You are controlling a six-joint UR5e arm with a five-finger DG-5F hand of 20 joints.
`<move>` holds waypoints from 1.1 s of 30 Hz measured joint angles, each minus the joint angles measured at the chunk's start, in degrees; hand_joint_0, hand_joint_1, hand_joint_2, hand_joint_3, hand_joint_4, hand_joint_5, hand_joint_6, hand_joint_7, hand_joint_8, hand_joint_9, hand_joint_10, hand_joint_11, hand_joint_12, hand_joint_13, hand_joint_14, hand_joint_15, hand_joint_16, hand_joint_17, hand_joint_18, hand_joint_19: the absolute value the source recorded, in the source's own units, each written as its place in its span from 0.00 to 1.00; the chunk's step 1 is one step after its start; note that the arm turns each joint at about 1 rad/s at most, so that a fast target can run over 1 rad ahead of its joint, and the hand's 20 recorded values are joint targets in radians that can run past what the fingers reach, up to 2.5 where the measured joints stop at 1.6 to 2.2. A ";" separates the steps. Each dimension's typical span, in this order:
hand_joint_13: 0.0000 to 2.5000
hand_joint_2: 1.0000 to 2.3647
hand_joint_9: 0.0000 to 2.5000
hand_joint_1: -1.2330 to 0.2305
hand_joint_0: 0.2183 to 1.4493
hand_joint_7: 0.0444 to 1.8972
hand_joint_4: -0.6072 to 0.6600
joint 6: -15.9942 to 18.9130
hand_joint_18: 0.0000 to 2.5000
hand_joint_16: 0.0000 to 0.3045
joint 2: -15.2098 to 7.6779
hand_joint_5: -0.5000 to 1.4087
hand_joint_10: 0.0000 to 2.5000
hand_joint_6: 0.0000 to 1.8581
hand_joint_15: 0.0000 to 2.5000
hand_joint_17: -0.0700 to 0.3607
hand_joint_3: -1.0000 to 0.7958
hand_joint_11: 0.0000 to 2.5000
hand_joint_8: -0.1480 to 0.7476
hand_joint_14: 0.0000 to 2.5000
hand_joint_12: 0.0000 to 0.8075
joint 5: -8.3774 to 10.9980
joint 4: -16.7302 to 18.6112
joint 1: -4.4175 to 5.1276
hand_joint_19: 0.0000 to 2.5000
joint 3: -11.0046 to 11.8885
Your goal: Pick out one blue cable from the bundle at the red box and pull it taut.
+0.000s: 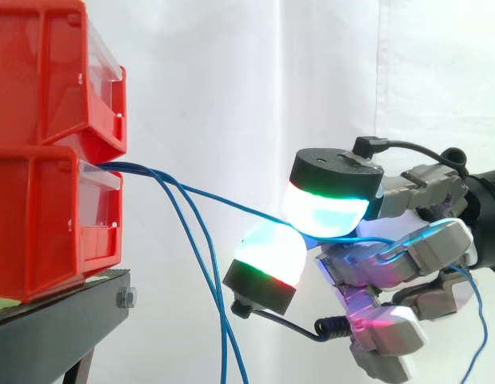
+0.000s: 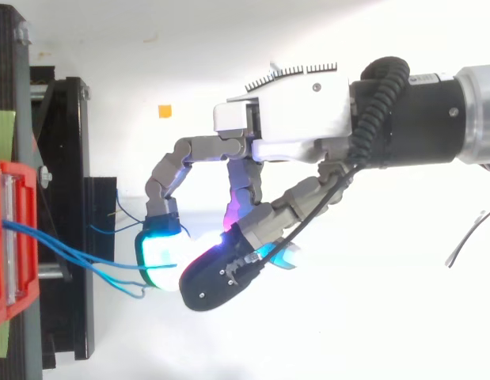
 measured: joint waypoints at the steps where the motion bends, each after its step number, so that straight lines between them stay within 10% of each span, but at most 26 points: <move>1: 0.54 0.14 0.73 0.21 0.27 0.50 0.32 0.00 0.46 0.21 0.00 0.27 0.01 0.48 0.25 0.50 0.52 0.38 0.50 0.01 0.48 -0.18 0.01 -0.02 0.23 0.00; 33: 0.51 0.11 0.69 0.23 0.28 0.50 0.31 -0.42 0.43 0.21 0.09 0.26 0.01 0.48 0.24 0.50 0.52 0.33 0.49 0.01 0.50 -4.01 -0.31 -1.15 0.23 -0.03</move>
